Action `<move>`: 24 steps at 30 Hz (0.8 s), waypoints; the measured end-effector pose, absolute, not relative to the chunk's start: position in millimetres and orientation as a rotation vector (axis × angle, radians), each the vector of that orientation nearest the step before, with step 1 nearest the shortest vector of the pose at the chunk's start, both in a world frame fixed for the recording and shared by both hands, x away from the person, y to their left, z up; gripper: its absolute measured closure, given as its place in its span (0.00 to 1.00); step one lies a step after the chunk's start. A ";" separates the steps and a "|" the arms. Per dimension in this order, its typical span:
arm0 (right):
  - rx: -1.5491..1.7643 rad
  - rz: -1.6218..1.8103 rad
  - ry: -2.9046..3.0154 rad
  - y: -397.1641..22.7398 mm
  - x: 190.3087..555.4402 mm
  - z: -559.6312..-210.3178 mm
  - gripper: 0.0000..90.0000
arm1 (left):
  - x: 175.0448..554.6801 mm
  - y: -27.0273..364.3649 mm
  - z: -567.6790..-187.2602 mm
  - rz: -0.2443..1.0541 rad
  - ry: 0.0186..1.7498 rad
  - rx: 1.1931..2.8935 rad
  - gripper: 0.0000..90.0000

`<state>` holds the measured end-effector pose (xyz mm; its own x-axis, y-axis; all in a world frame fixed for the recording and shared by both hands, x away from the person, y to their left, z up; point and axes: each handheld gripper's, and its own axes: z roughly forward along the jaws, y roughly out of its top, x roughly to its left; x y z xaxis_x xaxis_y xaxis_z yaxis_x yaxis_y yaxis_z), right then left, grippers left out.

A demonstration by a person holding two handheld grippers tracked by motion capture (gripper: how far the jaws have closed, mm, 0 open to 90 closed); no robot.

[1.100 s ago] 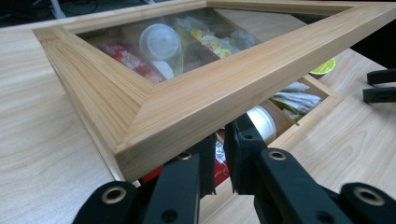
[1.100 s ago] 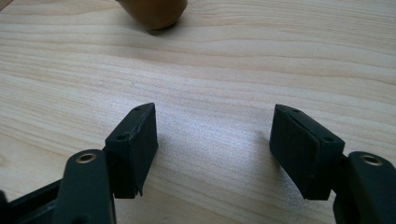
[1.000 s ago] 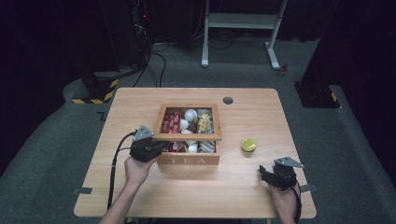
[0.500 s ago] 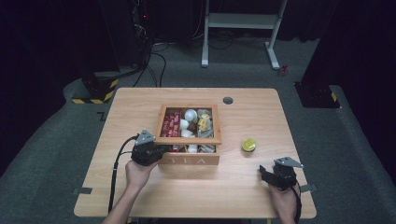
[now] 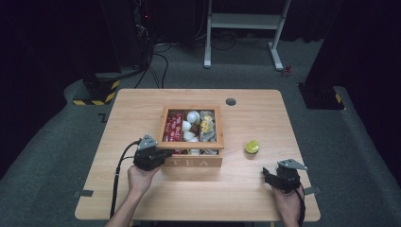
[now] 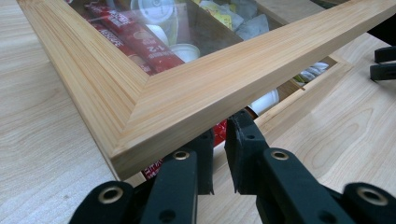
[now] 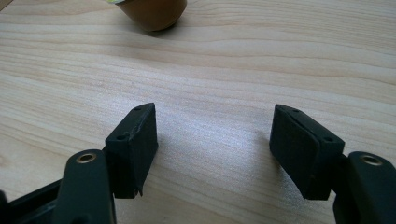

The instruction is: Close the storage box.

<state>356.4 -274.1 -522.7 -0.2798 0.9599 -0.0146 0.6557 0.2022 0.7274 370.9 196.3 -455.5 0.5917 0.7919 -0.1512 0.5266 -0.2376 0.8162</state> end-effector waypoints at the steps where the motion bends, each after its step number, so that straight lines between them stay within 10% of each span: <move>1: 1.497 0.855 2.011 -274.1 356.5 -522.8 0.36 | 370.9 196.3 -455.5 0.375 1.056 1.918 0.90; 24: 1.502 0.855 2.010 -274.1 356.1 -522.7 0.36 | 367.3 195.0 -460.0 0.376 1.046 1.942 0.88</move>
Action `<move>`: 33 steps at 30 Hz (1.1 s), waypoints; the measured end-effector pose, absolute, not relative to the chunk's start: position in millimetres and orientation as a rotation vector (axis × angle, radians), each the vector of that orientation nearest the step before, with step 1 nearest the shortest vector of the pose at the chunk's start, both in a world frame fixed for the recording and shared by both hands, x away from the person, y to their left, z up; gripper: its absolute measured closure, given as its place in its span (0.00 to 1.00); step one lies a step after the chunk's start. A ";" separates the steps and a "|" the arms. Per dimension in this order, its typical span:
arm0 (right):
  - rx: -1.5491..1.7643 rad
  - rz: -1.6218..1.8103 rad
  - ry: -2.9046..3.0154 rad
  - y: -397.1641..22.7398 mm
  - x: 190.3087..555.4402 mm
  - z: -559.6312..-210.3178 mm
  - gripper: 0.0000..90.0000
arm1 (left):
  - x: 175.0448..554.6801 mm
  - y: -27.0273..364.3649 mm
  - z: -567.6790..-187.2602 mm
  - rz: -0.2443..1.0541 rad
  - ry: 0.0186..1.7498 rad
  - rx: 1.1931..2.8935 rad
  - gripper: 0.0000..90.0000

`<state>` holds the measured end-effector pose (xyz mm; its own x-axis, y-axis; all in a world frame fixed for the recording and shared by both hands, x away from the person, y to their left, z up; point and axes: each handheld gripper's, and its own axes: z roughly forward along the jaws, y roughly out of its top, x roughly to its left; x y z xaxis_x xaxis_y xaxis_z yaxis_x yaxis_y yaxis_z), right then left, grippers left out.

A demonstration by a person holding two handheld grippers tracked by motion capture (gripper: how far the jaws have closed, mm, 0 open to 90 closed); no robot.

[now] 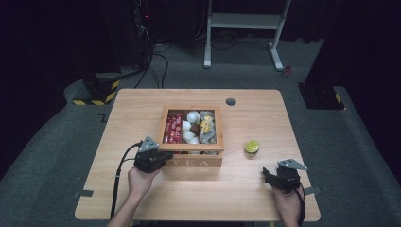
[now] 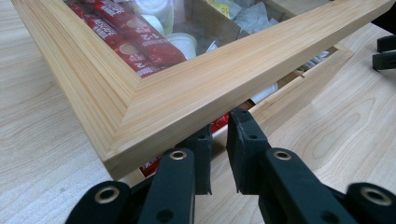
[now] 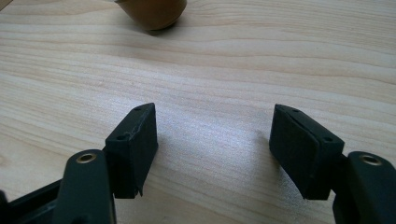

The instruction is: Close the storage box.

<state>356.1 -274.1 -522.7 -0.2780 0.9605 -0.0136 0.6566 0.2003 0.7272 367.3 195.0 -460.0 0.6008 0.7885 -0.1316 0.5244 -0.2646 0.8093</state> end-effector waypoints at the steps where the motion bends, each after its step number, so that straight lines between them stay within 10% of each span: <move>1: 1.501 0.855 2.010 -274.1 356.1 -522.7 0.36 | 366.9 194.7 -460.1 0.369 1.051 1.936 0.88; 33: 1.503 0.857 2.010 -274.5 356.1 -522.7 0.37 | 353.2 187.7 -469.7 0.328 1.076 1.937 0.87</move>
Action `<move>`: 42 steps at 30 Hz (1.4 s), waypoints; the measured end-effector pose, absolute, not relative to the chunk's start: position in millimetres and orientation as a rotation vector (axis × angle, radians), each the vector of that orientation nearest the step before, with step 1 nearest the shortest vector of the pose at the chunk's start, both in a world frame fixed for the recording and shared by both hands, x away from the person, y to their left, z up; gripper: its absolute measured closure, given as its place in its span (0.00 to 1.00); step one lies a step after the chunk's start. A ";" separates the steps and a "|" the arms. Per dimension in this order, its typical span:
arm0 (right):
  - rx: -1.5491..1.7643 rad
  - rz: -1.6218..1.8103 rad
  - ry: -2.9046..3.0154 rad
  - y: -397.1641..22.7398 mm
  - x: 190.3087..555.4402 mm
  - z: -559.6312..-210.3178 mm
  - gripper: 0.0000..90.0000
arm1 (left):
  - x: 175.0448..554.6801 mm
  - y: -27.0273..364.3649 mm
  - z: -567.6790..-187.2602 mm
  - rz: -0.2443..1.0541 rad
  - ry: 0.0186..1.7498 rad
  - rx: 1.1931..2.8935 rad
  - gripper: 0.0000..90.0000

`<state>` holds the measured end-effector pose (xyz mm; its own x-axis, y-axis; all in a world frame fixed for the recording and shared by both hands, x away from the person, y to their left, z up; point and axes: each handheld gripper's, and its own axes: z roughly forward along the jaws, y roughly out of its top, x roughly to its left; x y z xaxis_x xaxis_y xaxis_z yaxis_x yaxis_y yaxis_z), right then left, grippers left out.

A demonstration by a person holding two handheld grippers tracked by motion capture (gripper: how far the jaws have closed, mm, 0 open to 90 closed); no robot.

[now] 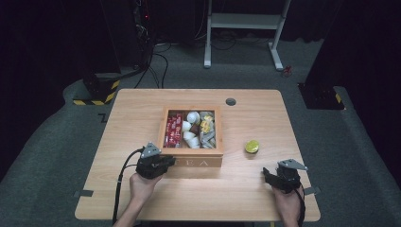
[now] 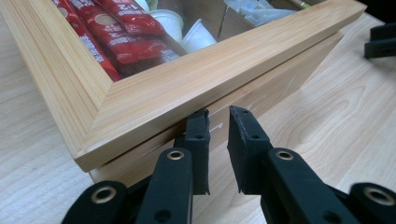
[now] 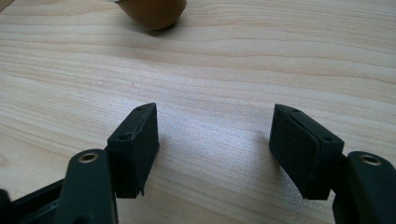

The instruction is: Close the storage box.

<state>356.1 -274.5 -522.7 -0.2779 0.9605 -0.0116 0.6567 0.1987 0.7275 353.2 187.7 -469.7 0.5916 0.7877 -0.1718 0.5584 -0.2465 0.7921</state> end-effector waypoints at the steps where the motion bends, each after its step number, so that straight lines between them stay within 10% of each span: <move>1: 1.502 0.858 2.010 -274.5 356.2 -522.7 0.37 | 352.9 187.8 -469.7 0.328 1.075 1.941 0.86; 42: 1.498 0.858 2.011 -274.8 356.2 -522.8 0.37 | 357.2 224.3 -452.7 0.449 1.099 1.856 0.82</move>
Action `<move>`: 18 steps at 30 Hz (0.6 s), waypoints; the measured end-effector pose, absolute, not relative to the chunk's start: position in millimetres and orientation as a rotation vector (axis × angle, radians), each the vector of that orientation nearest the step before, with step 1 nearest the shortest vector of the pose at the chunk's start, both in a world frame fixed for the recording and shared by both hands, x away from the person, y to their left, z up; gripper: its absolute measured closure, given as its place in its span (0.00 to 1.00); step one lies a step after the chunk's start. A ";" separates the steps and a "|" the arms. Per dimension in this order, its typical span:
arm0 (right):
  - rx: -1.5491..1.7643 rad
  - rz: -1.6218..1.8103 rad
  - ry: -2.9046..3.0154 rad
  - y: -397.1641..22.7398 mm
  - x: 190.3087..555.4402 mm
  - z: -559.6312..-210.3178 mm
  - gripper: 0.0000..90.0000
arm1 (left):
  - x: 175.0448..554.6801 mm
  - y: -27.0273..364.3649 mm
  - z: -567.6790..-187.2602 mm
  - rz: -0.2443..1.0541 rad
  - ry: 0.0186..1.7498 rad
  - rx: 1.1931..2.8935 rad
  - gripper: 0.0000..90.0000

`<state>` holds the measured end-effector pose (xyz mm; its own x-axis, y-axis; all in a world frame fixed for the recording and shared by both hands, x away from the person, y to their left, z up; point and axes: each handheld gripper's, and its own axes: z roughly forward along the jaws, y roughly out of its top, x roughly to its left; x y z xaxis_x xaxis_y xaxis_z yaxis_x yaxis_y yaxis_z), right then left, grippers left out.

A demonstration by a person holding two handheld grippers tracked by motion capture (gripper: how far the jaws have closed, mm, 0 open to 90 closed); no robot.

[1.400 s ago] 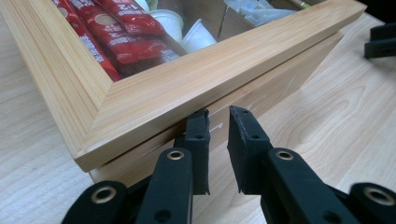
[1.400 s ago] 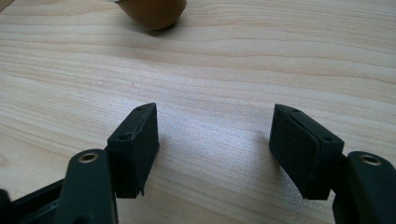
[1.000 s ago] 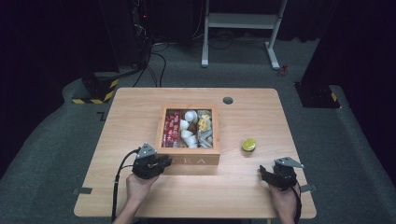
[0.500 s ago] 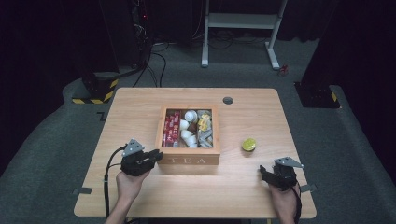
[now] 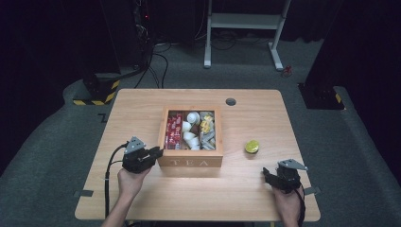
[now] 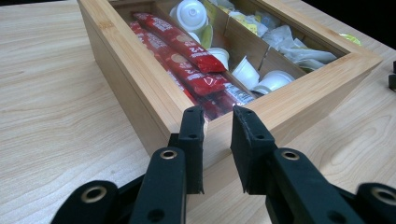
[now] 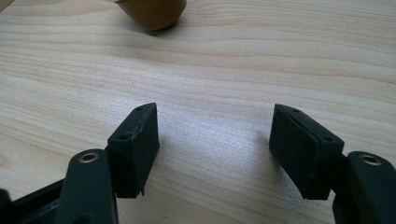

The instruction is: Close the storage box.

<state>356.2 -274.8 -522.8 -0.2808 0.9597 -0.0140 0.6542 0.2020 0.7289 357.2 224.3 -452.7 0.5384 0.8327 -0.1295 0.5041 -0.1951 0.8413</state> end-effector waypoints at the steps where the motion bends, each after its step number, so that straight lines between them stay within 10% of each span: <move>1: 1.498 0.858 2.011 -274.8 356.1 -522.8 0.37 | 357.2 224.3 -452.5 0.448 1.098 1.856 0.82; 18: 1.501 0.857 2.009 -274.7 355.9 -522.8 0.37 | 355.4 253.0 -442.3 0.522 1.199 1.803 0.66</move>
<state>355.9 -274.7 -522.8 -0.2784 0.9604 -0.0130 0.6553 0.1998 0.7284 355.4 253.0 -442.3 0.4448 0.8874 -0.1209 0.5160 -0.1436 0.8445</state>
